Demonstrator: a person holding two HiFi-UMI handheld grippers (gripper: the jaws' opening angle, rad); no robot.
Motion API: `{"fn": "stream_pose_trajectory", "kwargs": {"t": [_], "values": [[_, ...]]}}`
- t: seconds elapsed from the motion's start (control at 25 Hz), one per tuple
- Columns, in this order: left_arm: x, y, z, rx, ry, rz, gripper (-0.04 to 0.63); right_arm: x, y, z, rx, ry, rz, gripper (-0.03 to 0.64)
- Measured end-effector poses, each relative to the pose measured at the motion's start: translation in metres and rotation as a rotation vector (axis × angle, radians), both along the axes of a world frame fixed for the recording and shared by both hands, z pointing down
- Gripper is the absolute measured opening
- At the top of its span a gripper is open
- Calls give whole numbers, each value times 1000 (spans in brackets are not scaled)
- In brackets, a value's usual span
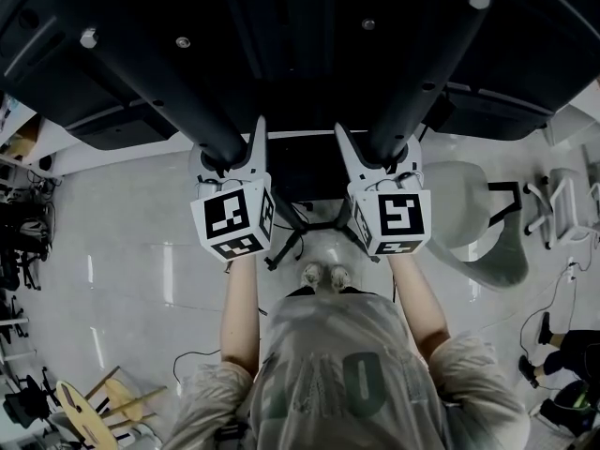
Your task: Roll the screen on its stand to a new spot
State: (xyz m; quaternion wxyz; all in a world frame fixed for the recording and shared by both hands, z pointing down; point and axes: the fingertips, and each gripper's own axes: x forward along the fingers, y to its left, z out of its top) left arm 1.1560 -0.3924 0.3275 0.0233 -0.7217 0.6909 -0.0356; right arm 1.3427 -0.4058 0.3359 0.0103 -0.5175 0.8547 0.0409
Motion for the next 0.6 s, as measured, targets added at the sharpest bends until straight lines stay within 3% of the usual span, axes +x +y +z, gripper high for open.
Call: {"fn": "stream_pose_trajectory", "kwargs": {"t": [0.08,0.32,0.6], "values": [[2,-1,1,-4,6,0,236,2,-1,0,-4,-16,13,261],[0,0,2,-2,32,-9,224,5,-2,0,-25,-44,44,213],[-4,0,6,-4,40,-13,221,2,0,4,-21,-50,46,206]]}}
